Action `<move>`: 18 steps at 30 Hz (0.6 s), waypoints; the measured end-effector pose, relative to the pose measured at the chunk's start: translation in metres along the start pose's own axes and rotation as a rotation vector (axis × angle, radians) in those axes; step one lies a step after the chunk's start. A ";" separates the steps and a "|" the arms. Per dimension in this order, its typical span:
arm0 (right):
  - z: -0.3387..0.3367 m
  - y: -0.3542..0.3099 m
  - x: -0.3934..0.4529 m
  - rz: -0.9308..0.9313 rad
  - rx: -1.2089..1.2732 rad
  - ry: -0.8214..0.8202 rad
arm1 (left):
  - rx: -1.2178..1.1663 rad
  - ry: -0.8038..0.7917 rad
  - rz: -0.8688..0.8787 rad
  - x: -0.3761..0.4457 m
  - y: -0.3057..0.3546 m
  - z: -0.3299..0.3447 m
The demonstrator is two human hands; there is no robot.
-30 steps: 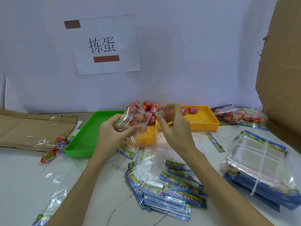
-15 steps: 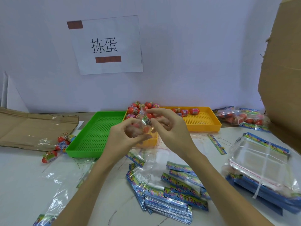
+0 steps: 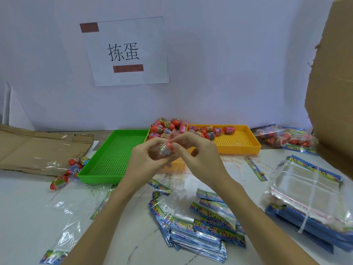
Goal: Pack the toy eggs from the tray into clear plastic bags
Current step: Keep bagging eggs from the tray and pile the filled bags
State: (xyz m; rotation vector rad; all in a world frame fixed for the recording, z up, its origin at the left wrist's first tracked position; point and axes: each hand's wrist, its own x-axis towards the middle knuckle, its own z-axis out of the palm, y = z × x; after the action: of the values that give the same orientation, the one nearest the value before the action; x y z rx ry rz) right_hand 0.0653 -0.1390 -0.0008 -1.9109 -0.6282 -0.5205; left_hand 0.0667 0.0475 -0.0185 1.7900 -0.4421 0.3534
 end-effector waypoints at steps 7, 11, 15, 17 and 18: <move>0.013 0.002 -0.006 0.175 0.053 -0.255 | 0.069 -0.019 -0.046 -0.002 -0.003 0.003; 0.003 0.008 0.000 0.174 0.148 -0.106 | 0.073 0.116 -0.071 0.002 -0.004 -0.001; 0.000 0.027 0.001 0.167 -0.002 -0.022 | 0.143 0.334 -0.135 0.009 -0.013 -0.012; 0.005 0.036 -0.001 0.159 -0.134 -0.111 | 0.117 0.389 -0.158 0.009 -0.015 -0.014; 0.010 0.040 -0.002 0.156 -0.205 -0.174 | 0.082 0.410 -0.168 0.009 -0.014 -0.014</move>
State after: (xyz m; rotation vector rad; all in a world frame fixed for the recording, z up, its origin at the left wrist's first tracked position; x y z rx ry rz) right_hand 0.0900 -0.1446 -0.0335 -2.1955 -0.5469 -0.3315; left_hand 0.0809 0.0638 -0.0229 1.7619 0.0121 0.6103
